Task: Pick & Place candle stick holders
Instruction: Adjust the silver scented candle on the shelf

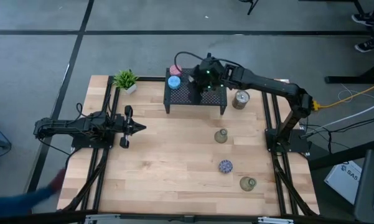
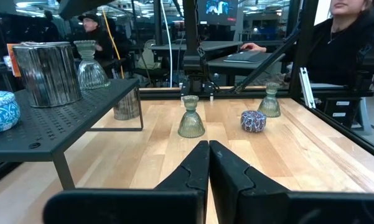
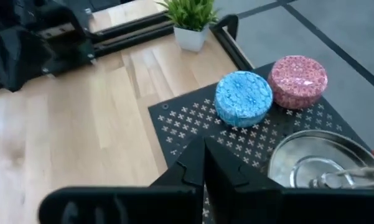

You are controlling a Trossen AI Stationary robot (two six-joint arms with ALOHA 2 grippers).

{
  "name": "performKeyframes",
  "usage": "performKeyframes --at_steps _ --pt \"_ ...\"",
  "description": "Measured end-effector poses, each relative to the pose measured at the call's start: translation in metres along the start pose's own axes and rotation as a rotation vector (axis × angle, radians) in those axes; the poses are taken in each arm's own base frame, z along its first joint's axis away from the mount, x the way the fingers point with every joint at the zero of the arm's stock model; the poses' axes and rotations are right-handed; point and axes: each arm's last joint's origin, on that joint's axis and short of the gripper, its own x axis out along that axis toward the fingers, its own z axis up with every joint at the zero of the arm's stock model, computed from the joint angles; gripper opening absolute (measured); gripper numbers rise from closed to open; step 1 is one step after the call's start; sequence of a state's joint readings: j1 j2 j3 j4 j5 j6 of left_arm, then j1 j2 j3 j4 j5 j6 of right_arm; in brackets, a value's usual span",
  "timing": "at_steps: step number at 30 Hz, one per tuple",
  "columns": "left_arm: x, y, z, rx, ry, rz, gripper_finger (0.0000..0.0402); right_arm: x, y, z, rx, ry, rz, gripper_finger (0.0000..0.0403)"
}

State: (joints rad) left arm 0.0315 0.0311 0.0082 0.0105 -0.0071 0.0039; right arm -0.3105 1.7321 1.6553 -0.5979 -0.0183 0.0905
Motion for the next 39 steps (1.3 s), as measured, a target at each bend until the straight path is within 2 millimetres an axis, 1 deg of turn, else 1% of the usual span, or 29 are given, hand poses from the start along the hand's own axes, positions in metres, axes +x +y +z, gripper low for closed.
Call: performKeyframes --at_steps 3,10,17,21,28,33,37,39 --pt "0.0 0.0 0.0 0.0 0.0 0.0 0.0008 -0.002 -0.001 0.004 0.002 -0.016 0.015 0.0008" --pt "0.0 0.0 0.0 0.0 0.0 0.0 0.0004 -0.002 -0.002 0.0 0.004 0.018 -0.01 0.0008" --pt "0.0 0.0 0.0 0.0 0.0 0.0 0.0008 -0.002 -0.017 0.0 0.029 0.029 -0.049 0.0008" --pt "0.0 0.0 0.0 0.0 0.0 0.0 0.0006 -0.003 -0.025 -0.002 0.08 0.055 -0.003 0.0008" --pt "0.0 0.0 0.0 0.0 0.0 0.0 0.0008 -0.003 -0.019 -0.004 0.075 0.079 0.042 0.0008" --pt "0.0 0.0 0.0 0.0 0.0 0.0 0.0004 0.012 -0.018 -0.012 0.069 0.144 0.03 0.0008" --pt "0.0 0.0 0.0 0.0 0.0 0.0 0.0005 0.024 -0.019 -0.017 0.064 0.171 -0.03 0.0008" --pt "0.0 0.0 0.0 0.0 0.0 0.0 0.0007 0.026 -0.021 -0.018 0.059 0.174 -0.062 0.0008"
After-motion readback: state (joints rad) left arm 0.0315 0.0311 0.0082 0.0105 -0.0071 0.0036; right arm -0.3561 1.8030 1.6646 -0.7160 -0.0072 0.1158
